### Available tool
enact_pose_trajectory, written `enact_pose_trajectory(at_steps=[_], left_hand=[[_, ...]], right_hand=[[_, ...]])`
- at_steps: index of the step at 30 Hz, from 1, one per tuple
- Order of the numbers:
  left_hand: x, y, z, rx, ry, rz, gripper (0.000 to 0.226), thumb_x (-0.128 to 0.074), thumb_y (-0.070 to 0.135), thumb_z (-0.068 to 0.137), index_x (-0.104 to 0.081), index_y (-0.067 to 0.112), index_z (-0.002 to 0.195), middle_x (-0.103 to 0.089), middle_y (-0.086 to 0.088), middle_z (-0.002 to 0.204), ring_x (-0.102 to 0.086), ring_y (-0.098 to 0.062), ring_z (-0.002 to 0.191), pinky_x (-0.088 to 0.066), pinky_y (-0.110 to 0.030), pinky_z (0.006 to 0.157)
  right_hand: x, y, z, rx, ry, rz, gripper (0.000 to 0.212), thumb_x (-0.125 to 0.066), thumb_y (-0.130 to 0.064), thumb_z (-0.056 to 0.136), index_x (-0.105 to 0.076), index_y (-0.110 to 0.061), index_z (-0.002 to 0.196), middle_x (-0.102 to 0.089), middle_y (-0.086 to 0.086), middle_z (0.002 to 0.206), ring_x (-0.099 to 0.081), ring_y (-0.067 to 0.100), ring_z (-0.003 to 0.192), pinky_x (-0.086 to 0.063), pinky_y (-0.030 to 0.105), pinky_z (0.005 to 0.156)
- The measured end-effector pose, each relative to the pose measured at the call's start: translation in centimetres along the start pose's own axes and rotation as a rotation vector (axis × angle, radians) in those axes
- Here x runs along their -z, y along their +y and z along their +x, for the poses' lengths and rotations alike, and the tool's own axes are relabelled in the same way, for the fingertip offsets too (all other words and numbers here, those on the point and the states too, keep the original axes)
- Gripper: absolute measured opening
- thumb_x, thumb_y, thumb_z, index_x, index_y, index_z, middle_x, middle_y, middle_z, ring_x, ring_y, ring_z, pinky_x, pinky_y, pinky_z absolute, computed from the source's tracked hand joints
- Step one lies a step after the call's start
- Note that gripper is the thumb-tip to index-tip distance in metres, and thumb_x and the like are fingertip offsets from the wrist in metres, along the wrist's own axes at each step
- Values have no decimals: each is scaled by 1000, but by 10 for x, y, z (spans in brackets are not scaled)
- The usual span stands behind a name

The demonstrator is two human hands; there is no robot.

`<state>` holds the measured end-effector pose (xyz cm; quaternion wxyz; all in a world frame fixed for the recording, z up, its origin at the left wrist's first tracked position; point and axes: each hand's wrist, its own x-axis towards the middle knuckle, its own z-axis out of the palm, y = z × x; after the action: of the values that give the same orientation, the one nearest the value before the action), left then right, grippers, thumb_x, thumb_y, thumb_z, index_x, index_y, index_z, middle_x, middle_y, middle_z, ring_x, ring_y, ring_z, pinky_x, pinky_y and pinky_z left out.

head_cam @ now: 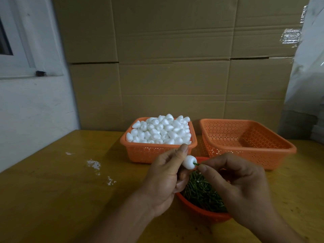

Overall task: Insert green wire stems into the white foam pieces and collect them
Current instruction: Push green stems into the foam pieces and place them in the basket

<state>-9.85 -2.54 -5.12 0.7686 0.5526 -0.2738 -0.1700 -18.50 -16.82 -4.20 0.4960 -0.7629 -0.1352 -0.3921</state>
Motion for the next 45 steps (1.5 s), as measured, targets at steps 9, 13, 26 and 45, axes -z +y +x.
enact_pose_trajectory(at_steps=[9, 13, 26, 45], left_hand=[[-3, 0, -2, -14, 37, 41, 37, -64, 53, 82, -66, 17, 74, -38, -2, 51, -30, -8, 39, -22, -19, 37], [-4, 0, -2, -19, 47, 66, 37, -64, 55, 81, -70, 19, 76, -42, -1, 54, -33, -8, 41, -25, -17, 37], [-3, 2, -2, -60, -81, -38, 14, -70, 21, 85, -78, 17, 95, -55, 6, 64, -45, -6, 54, -33, -17, 47], [-5, -5, -2, -209, -33, 114, 23, -73, 45, 81, -75, 24, 90, -54, -3, 69, -48, -10, 59, -39, -21, 52]], right_hand=[[-2, 3, -2, 0, -10, -3, 9, -79, -14, 76, -78, -23, 75, -71, -8, 63, -59, 2, 51, -44, 11, 50], [-2, 6, -3, -37, 0, -85, 16, -81, -11, 77, -76, -26, 76, -71, -7, 64, -59, 9, 49, -46, 21, 45], [-2, 8, -4, -38, -4, -169, 15, -78, -13, 82, -76, -28, 79, -67, -11, 59, -55, 4, 45, -38, 11, 44], [-4, 3, -4, 36, 13, -118, 24, -76, -3, 82, -72, -26, 74, -64, -24, 57, -51, -6, 41, -35, 6, 43]])
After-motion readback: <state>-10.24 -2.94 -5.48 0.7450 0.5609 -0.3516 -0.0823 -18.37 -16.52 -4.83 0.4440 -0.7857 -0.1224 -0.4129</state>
